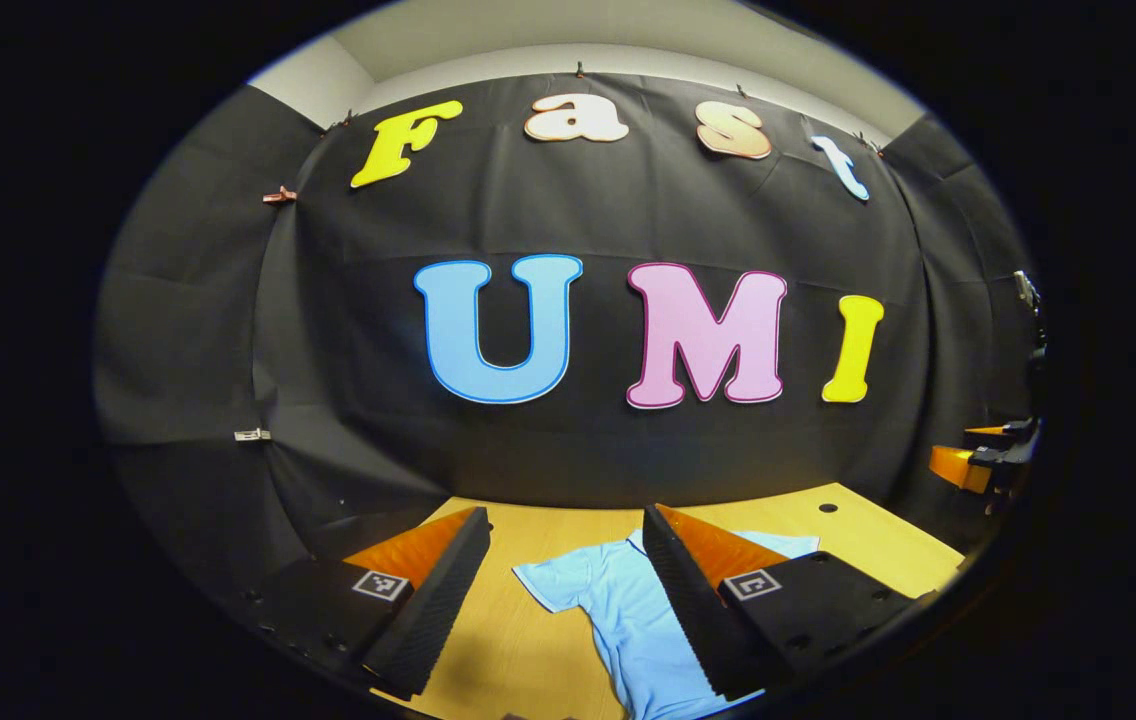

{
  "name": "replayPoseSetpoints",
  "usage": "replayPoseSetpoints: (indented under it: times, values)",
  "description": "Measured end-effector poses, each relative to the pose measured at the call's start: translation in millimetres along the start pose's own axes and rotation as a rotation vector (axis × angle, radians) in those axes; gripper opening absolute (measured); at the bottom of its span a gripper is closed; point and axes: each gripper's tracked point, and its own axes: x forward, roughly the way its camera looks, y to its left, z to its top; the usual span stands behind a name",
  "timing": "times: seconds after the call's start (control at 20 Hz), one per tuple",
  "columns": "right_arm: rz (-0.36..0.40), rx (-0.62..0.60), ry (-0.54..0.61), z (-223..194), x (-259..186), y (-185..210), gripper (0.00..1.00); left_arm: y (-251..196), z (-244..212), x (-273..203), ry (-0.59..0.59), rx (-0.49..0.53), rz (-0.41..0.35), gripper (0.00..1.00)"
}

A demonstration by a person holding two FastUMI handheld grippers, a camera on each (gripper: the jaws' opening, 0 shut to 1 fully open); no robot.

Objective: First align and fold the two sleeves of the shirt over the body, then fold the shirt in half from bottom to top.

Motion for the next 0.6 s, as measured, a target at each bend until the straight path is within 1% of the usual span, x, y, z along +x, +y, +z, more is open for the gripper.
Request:
replayPoseSetpoints:
  times: [0.25,0.35,0.4,0.5,0.6]
  values:
    - [0.002,0.011,0.019,-5,12,-4,0.97,-2,-5,3,0.033,-0.034,0.011,0.98]
    - [0.015,0.056,0.047,-10,23,-3,0.97,0,-8,7,0.051,-0.027,0.023,0.98]
    - [0.024,0.075,0.050,-10,30,-2,0.98,1,-11,9,0.060,-0.007,0.031,0.98]
    - [0.012,0.066,0.062,-15,53,-10,0.98,1,-15,12,0.079,0.031,0.042,0.99]
    - [-0.004,0.041,0.101,-32,81,-19,0.98,-4,-17,17,0.095,0.032,0.040,0.98]
